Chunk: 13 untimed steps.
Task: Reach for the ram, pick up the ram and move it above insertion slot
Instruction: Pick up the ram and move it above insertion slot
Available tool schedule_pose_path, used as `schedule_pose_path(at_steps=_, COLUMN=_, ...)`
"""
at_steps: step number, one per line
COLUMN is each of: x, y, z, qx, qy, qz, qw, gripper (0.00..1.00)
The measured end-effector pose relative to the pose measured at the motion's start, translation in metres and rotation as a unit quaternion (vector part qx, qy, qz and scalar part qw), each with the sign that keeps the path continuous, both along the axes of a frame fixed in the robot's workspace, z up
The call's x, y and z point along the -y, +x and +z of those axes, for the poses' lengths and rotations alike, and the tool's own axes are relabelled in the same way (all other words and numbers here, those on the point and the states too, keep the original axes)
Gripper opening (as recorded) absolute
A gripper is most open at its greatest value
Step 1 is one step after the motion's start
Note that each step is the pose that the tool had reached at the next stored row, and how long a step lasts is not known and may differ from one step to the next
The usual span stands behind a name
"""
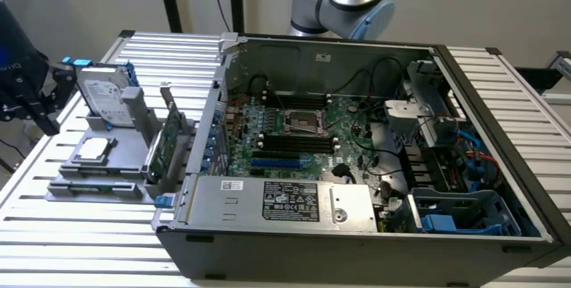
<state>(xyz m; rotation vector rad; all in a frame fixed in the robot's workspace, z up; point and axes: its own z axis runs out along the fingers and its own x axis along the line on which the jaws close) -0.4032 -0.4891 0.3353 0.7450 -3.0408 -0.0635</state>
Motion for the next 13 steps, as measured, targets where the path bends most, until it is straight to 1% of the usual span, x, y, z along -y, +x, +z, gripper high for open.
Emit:
schedule_pose_path(at_steps=2, x=0.0000, y=0.0000, z=0.0000, qx=0.0000, qy=0.0000, qz=0.018, qw=0.9998, gripper=0.11)
schedule_pose_path(at_steps=4, x=0.0000, y=0.0000, z=0.0000, qx=0.0001, qy=0.0000, qz=0.036, qw=0.9993, gripper=0.11)
schedule_pose_path(at_steps=7, x=0.0000, y=0.0000, z=0.0000, qx=0.0003, qy=0.0001, qz=0.064, qw=0.9980, gripper=0.11)
schedule_pose_path(at_steps=10, x=0.0000, y=0.0000, z=0.0000, qx=0.0008, qy=0.0001, qz=0.091, qw=0.9959, gripper=0.11)
schedule_pose_path(at_steps=13, x=0.0001, y=0.0001, z=0.0000, qx=0.0015, qy=0.0002, qz=0.118, qw=0.9930, gripper=0.11)
